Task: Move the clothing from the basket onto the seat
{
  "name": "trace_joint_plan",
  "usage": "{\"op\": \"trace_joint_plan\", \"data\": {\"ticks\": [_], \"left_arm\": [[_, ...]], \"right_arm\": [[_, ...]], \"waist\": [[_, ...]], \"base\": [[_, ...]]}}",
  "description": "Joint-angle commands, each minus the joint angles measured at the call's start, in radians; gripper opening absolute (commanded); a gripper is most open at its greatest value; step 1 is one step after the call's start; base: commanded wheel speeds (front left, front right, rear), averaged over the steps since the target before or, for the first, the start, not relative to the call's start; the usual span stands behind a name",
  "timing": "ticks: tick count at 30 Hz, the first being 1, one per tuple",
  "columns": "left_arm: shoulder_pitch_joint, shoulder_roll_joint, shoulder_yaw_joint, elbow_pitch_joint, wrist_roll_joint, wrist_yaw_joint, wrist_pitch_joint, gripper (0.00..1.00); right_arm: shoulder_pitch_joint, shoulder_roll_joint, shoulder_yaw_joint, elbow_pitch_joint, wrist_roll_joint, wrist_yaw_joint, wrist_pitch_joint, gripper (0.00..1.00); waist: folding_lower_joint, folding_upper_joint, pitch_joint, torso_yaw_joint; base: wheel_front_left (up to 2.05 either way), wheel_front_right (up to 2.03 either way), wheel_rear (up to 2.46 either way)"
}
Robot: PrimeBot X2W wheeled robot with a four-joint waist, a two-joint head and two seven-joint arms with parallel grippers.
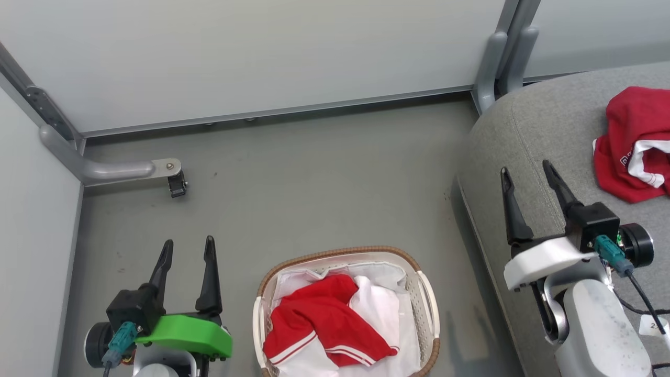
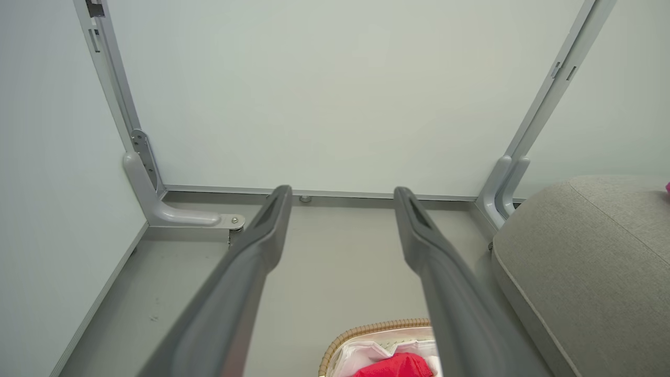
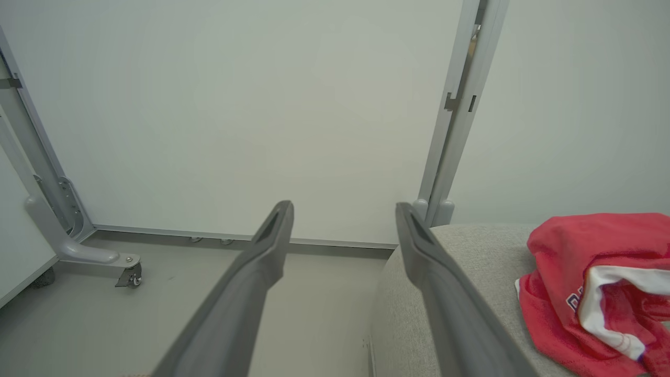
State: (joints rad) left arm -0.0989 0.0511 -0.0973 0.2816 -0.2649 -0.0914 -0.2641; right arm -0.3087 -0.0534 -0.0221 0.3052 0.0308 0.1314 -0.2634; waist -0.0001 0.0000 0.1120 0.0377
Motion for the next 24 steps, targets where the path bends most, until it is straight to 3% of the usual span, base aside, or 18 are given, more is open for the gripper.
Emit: {"op": "trace_joint_plan", "data": {"ticks": [1, 12, 24], "left_arm": [[0.023, 0.0, 0.002, -0.003, -0.016, 0.006, -0.001, 1.0], [0.061, 0.0, -0.021, -0.01, -0.04, 0.022, 0.0, 1.0], [0.071, 0.0, -0.027, -0.006, -0.043, 0.021, 0.0, 1.0]], "right_arm": [[0.03, -0.001, 0.005, -0.011, -0.004, -0.001, -0.002, 1.0], [0.144, 0.001, 0.04, -0.086, 0.042, -0.001, -0.002, 1.0], [0.176, 0.001, 0.054, -0.077, 0.057, -0.001, -0.002, 1.0]], "waist": [[0.0001, 0.0, -0.02, 0.013], [0.0001, 0.0, -0.042, 0.016], [0.0001, 0.0, -0.057, 0.013]], "base": [[0.0, 0.0, 0.0], [0.0, 0.0, 0.0], [0.0, 0.0, 0.0]]}}
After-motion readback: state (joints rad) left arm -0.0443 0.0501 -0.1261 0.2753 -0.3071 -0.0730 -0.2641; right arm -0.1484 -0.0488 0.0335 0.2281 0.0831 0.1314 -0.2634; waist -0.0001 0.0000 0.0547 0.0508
